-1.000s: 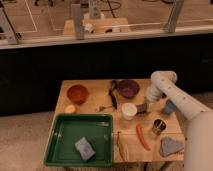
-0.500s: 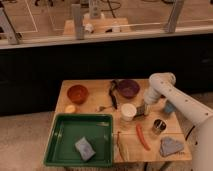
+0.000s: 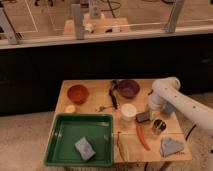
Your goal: Wipe table surface with eraser
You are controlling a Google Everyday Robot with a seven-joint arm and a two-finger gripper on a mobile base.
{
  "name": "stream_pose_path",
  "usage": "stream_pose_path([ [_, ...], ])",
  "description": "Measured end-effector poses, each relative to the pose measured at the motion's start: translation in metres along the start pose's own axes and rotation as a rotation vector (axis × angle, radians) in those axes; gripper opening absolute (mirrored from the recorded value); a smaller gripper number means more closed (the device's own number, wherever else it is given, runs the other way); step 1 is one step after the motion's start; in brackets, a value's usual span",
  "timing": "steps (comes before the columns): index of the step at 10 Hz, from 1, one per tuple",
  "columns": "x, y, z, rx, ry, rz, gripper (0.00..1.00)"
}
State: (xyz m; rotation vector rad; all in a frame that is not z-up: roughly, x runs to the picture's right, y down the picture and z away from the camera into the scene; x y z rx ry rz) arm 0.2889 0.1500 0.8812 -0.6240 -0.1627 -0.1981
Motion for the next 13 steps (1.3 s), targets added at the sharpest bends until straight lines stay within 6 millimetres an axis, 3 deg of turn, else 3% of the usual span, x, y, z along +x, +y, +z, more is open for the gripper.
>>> stream_pose_path([
  [3,0.032,0.005,0.006,-0.013,0.019,0.05,0.0],
  [5,0.043,-0.007,0.016,-0.011,0.017,0.074,0.0],
  [8,0.037,-0.036,0.023,0.01,0.016,0.065,0.0],
  [13,0.036,-0.035,0.022,0.012,0.013,0.066,0.0],
])
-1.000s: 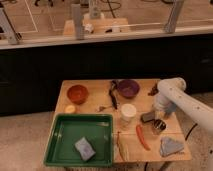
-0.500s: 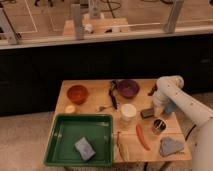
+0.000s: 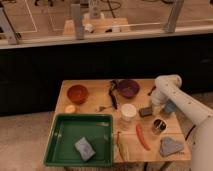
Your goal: Wipe table surface with eraser
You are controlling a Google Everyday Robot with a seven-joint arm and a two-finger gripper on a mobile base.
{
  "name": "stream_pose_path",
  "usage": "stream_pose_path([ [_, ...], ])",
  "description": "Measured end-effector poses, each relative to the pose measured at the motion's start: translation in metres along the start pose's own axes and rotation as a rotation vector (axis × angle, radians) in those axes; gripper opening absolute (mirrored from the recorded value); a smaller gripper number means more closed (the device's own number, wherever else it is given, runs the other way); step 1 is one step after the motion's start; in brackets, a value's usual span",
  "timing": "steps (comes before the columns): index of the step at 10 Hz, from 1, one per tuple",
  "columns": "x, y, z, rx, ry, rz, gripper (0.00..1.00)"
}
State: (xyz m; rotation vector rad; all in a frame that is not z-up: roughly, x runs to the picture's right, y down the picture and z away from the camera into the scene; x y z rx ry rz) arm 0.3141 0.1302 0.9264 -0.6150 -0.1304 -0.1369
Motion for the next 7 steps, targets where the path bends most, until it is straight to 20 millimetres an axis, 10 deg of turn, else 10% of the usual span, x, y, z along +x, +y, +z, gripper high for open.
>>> stream_pose_path([
  [3,-0.016,-0.005,-0.005,0.012,-0.016,-0.026,0.0],
  [7,-0.093,-0.01,-0.029,0.039,-0.057,-0.115,0.0],
])
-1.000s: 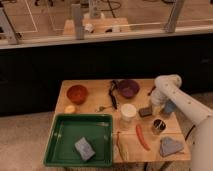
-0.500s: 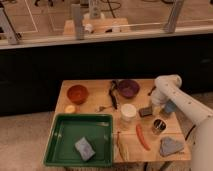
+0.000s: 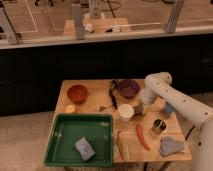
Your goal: Wipe table surface with eraser
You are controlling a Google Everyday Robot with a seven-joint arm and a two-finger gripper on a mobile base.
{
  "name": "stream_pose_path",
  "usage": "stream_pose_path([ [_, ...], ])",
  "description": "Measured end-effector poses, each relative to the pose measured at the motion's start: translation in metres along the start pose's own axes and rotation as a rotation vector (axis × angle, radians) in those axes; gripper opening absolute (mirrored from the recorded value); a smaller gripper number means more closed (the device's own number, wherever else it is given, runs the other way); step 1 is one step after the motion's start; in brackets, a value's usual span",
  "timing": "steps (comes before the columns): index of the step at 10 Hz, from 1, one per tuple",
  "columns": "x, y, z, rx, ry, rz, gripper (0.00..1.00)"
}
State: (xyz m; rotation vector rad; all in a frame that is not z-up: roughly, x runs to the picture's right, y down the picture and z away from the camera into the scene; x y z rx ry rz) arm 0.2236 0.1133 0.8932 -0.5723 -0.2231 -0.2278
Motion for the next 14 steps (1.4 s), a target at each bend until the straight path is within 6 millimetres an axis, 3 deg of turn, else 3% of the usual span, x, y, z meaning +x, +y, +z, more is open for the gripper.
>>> stream_pose_path([
  [1,-0.02,0.005,-0.006,0.003,-0.01,-0.031,0.0],
  [4,-0.034,0.023,-0.005,-0.01,-0.015,-0.056,0.0],
  [6,-0.02,0.038,-0.005,-0.019,-0.008,-0.04,0.0],
  [8,0.007,0.053,-0.004,-0.027,0.004,-0.004,0.0],
  [10,0.027,0.059,-0.005,-0.026,0.014,0.033,0.0],
  [11,0.046,0.059,-0.004,-0.021,0.028,0.069,0.0],
  [14,0.064,0.035,0.006,-0.012,0.059,0.109,0.0],
])
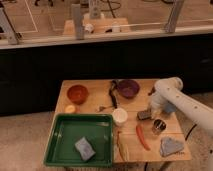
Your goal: Wipe table surface with eraser
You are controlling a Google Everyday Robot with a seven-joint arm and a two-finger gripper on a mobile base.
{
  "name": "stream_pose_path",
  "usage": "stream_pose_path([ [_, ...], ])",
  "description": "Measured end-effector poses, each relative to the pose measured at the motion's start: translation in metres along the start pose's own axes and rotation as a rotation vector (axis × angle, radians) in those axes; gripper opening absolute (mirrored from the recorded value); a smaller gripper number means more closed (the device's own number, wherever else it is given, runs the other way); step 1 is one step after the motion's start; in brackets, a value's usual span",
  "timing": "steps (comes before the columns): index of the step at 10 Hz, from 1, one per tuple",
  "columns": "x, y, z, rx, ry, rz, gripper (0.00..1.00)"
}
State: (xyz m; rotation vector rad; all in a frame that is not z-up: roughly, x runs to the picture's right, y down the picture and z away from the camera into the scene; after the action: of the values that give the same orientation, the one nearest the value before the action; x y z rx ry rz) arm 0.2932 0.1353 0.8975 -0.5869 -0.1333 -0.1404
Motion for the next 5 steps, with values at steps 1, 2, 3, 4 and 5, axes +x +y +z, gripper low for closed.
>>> stream_pose_path([
  [1,0.0,-0.007,0.004,0.001,0.007,0.007,0.0],
  [2,0.002,-0.015,0.008,0.003,0.017,0.013,0.0],
  [3,0.003,-0.022,0.01,0.005,0.024,0.017,0.0],
  [4,-0.003,-0.032,0.011,0.011,0.025,0.014,0.0],
  [5,-0.009,-0.038,0.011,0.015,0.024,0.009,0.0],
])
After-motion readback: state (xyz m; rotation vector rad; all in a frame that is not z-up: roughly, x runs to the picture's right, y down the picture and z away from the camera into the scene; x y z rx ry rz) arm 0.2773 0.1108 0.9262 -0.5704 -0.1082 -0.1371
